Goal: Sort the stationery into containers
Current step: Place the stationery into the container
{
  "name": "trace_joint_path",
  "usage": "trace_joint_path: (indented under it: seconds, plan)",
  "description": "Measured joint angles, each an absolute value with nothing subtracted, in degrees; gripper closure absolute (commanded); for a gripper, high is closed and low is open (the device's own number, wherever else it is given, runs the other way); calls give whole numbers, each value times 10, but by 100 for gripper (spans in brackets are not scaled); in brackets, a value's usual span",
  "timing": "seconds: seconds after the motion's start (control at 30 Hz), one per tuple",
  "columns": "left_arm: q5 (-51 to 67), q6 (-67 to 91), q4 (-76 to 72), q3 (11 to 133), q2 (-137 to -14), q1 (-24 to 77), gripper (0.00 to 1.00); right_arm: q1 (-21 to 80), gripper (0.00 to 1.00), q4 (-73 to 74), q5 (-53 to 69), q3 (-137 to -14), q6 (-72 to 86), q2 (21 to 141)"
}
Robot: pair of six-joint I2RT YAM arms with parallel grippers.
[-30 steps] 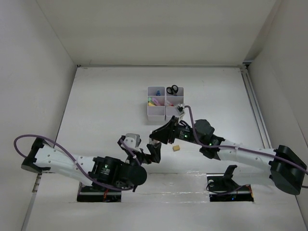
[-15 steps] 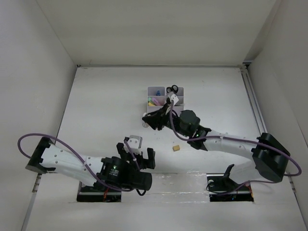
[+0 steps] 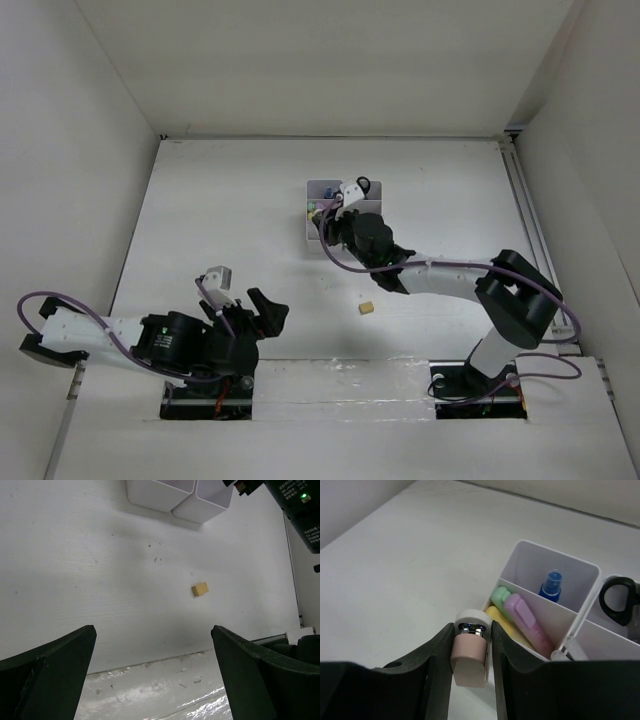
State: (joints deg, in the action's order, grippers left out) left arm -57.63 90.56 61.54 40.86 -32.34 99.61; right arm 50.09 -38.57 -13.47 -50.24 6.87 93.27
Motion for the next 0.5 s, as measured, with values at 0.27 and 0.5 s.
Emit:
trace_joint_path:
  seconds: [0.27, 0.5]
  plan:
    - [-579, 881, 578, 397, -355, 996, 0, 461, 100, -412, -131, -517, 69, 984]
    - [-582, 869, 558, 397, -437, 996, 0, 453, 100, -429, -124, -517, 65, 994]
